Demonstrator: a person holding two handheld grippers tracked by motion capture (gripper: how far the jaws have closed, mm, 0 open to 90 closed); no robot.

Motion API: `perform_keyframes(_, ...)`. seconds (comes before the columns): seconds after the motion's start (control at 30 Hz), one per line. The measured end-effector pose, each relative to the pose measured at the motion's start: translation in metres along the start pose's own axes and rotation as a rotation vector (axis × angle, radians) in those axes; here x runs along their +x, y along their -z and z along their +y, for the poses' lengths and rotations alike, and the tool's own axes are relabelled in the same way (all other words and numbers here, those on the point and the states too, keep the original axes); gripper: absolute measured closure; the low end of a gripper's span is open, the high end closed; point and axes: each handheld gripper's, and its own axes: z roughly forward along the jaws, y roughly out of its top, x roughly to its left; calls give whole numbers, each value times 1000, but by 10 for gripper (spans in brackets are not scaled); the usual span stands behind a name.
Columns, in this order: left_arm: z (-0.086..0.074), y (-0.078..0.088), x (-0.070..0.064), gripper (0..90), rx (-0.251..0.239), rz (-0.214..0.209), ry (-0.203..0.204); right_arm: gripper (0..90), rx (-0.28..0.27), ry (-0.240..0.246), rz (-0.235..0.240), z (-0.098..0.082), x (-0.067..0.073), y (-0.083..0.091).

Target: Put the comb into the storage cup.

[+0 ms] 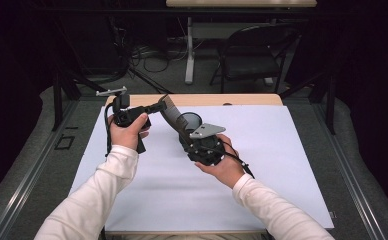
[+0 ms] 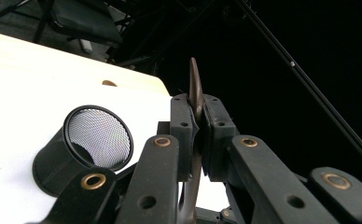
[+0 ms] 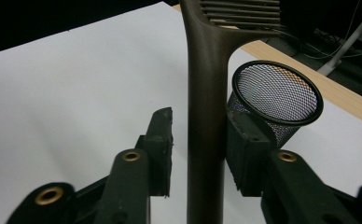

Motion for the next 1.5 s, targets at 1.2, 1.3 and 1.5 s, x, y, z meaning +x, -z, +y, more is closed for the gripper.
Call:
perform_keyframes(1.2, 9, 11, 5, 847, -53, 45, -24, 516, -120, 30, -68, 0, -5, 18)
perform_keyframes(1.3, 10, 13, 3, 847, -56, 46, -28, 493, -148, 49, -81, 0, -5, 20)
perform_keyframes(1.5, 13, 15, 2, 847, -69, 50, -40, 443, -159, 69, -84, 0, -7, 23)
